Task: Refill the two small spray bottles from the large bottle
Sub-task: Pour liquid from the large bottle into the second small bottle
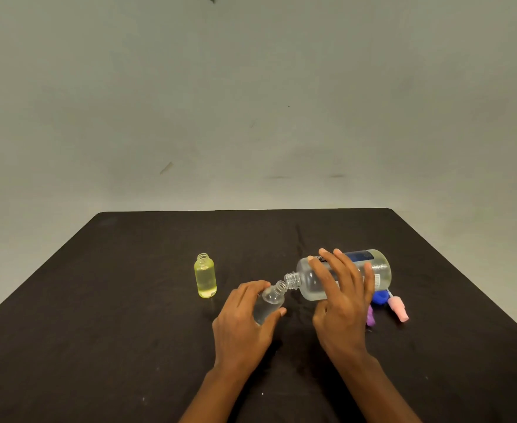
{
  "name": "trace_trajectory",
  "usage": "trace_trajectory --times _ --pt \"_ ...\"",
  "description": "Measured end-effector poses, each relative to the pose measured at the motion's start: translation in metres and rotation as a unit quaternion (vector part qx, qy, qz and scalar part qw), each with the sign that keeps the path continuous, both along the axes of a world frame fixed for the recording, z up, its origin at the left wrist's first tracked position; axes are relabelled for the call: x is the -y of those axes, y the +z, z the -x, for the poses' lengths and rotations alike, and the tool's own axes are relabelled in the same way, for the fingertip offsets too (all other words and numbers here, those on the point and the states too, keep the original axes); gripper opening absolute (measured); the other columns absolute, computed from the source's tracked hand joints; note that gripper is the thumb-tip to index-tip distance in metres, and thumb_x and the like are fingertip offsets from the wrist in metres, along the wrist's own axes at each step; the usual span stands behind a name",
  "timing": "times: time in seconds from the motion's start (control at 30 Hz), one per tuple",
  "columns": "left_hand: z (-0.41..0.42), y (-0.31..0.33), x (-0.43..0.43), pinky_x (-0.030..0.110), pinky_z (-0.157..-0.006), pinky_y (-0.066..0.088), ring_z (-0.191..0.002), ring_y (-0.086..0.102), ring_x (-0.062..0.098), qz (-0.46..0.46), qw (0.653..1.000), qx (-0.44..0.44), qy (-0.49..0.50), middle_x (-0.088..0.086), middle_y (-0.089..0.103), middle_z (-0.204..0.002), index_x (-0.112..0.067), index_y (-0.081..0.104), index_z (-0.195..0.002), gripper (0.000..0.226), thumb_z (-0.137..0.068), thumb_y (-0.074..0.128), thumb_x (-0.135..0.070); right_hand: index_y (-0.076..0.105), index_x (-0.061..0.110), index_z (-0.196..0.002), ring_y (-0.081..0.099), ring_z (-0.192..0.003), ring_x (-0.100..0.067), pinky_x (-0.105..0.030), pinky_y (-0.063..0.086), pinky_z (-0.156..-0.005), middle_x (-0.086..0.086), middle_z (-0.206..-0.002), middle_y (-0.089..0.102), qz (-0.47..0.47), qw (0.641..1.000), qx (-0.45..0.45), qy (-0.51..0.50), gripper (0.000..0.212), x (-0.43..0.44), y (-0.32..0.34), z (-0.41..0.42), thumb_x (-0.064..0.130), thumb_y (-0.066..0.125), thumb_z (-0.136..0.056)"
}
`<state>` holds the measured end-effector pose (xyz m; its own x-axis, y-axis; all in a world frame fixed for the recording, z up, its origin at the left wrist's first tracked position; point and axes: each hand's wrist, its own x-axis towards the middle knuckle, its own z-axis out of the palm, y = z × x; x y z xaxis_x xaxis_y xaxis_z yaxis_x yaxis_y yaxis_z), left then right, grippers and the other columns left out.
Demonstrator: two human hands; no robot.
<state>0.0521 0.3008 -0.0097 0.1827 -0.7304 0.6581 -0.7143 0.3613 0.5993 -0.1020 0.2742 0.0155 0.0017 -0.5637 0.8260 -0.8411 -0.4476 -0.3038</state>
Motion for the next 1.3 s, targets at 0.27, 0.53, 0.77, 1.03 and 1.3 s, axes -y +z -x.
trace_trajectory --times 0.27,0.53,0.77,1.03,1.3 --pt "0.0001 -0.001 -0.0002 0.008 -0.067 0.043 -0.087 0.056 -0.005 0.001 1.0 -0.006 -0.003 -0.028 0.057 -0.098 -0.035 0.058 -0.102 0.052 -0.06 0.088 -0.03 0.053 0.017 -0.12 0.041 -0.127 -0.024 -0.05 0.015 -0.111 -0.014 -0.124 0.061 -0.001 1.0 0.0 0.001 0.09 -0.0002 0.0021 -0.0004 -0.029 0.067 -0.045" --pt "0.0001 0.0003 -0.0005 0.009 -0.064 0.044 -0.087 0.055 -0.005 -0.002 1.0 -0.003 -0.002 -0.029 0.056 -0.098 -0.039 0.054 -0.103 0.054 -0.06 0.087 -0.033 0.06 0.014 -0.117 0.041 -0.126 -0.024 -0.048 0.013 -0.113 -0.014 -0.123 0.061 -0.002 1.0 0.0 0.002 0.085 -0.0012 0.002 -0.0003 -0.03 0.066 -0.045" --pt "-0.0006 -0.0009 -0.0003 0.006 -0.067 0.041 -0.088 0.055 -0.006 -0.002 1.0 -0.002 -0.003 -0.029 0.056 -0.1 -0.039 0.054 -0.103 0.054 -0.061 0.086 -0.033 0.066 0.008 -0.113 0.042 -0.126 -0.024 -0.049 0.015 -0.112 -0.014 -0.123 0.062 -0.006 1.0 -0.003 -0.004 0.078 -0.0016 0.0018 -0.0006 -0.03 0.067 -0.045" --pt "-0.0008 -0.002 -0.0002 0.006 -0.068 0.042 -0.088 0.056 -0.005 -0.002 1.0 -0.003 -0.004 -0.029 0.056 -0.1 -0.038 0.055 -0.104 0.053 -0.061 0.086 -0.033 0.066 0.008 -0.114 0.042 -0.126 -0.024 -0.048 0.013 -0.112 -0.014 -0.123 0.061 -0.014 1.0 -0.005 -0.006 0.079 -0.0014 0.0017 -0.0003 -0.03 0.067 -0.044" --pt "-0.0007 -0.0007 0.0 0.004 -0.065 0.041 -0.088 0.056 -0.005 -0.003 1.0 -0.001 -0.003 -0.028 0.057 -0.098 -0.037 0.056 -0.104 0.053 -0.06 0.087 -0.033 0.066 0.008 -0.114 0.041 -0.126 -0.025 -0.044 0.009 -0.115 -0.015 -0.123 0.062 -0.013 1.0 -0.006 -0.007 0.079 -0.0017 0.0015 -0.0001 -0.03 0.067 -0.044"
